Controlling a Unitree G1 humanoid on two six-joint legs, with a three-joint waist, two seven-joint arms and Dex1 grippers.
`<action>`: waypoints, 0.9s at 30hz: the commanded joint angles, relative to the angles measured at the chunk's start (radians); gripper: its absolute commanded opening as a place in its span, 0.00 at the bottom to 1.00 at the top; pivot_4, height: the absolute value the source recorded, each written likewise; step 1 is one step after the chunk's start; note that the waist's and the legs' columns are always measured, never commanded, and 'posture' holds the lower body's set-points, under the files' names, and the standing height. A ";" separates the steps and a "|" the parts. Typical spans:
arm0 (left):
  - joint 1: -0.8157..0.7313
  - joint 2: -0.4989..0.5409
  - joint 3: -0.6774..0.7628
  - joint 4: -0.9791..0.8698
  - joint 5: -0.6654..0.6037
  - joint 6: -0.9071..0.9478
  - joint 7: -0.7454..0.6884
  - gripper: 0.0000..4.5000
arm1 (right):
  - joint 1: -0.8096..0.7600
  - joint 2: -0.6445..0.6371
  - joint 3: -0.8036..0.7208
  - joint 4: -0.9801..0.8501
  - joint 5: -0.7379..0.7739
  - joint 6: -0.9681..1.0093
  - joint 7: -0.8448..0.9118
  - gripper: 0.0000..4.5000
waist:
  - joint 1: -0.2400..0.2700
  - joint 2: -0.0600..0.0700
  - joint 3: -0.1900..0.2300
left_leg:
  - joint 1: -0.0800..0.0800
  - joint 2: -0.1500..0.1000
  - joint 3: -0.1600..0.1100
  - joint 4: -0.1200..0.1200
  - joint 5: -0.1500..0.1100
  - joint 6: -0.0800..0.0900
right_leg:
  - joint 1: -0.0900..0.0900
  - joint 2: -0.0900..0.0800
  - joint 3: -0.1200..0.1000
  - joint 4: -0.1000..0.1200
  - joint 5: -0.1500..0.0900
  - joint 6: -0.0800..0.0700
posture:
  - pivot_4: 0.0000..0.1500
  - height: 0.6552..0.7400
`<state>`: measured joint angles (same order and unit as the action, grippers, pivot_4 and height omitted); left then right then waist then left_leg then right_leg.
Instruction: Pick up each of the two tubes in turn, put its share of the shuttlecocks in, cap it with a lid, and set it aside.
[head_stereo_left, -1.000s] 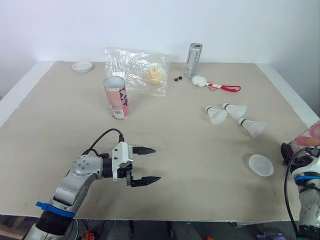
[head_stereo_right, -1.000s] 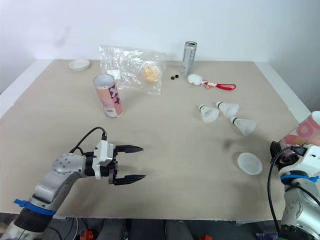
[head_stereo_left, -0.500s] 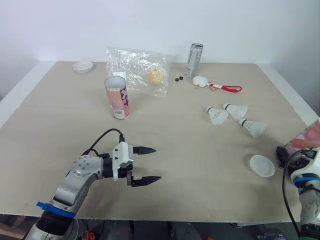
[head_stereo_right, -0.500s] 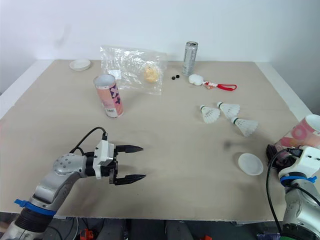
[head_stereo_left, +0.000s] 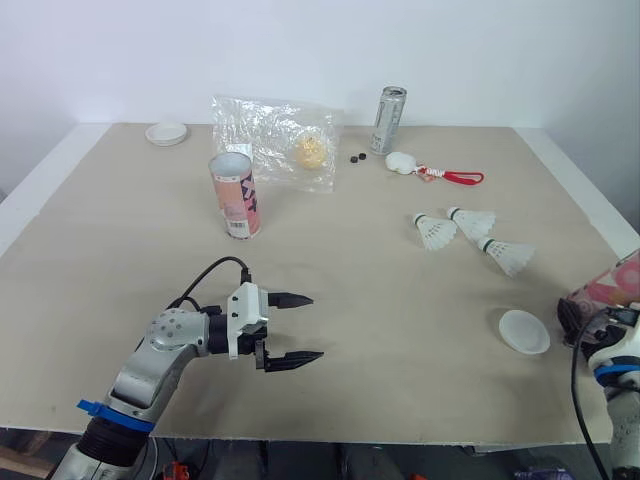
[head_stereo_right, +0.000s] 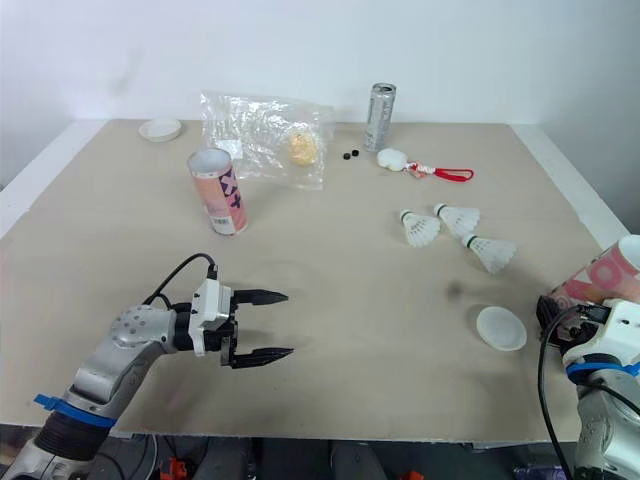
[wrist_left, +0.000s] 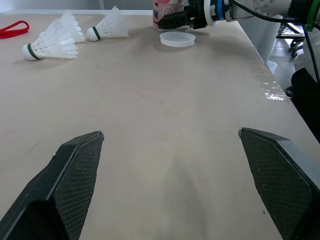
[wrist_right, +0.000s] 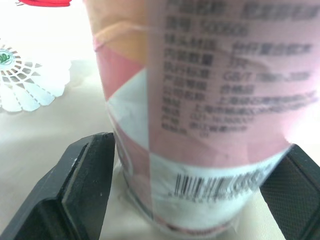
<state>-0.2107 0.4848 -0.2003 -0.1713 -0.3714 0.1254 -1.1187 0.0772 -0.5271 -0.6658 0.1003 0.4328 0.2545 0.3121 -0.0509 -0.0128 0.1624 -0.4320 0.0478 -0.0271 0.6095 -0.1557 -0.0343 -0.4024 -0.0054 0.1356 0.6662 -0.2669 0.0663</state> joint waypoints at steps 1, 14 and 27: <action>-0.016 -0.003 0.000 -0.005 -0.001 -0.022 -0.006 1.00 | 0.036 0.006 -0.035 -0.109 0.033 0.034 -0.019 0.99 | 0.000 0.000 0.000 | 0.000 0.000 0.000 0.000 0.000 0.000 | 0.000 0.000 0.000 0.000 0.000 0.000 | 1.00 1.00; -0.066 -0.030 -0.008 0.084 0.021 -0.066 -0.017 1.00 | 0.398 -0.040 -0.147 -0.453 0.123 0.058 0.211 0.99 | 0.003 0.002 0.000 | -0.001 -0.001 0.001 0.000 0.000 0.000 | -0.001 -0.002 0.000 -0.001 -0.001 0.000 | 1.00 1.00; -0.053 -0.058 0.016 0.107 0.065 -0.086 0.082 1.00 | 0.272 -0.123 0.208 -0.700 0.115 0.023 0.424 0.99 | -0.002 -0.003 0.003 | 0.001 0.000 0.001 0.001 -0.001 -0.001 | -0.001 -0.002 0.000 -0.001 0.000 -0.001 | 1.00 1.00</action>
<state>-0.2674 0.4326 -0.2041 -0.0508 -0.3215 0.0613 -1.0721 0.4132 -0.6268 -0.5239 -0.5855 0.5859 0.3165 0.7190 -0.0531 -0.0162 0.1654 -0.4320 0.0479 -0.0262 0.6104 -0.1561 -0.0352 -0.4038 -0.0073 0.1351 0.6655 -0.2672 0.0651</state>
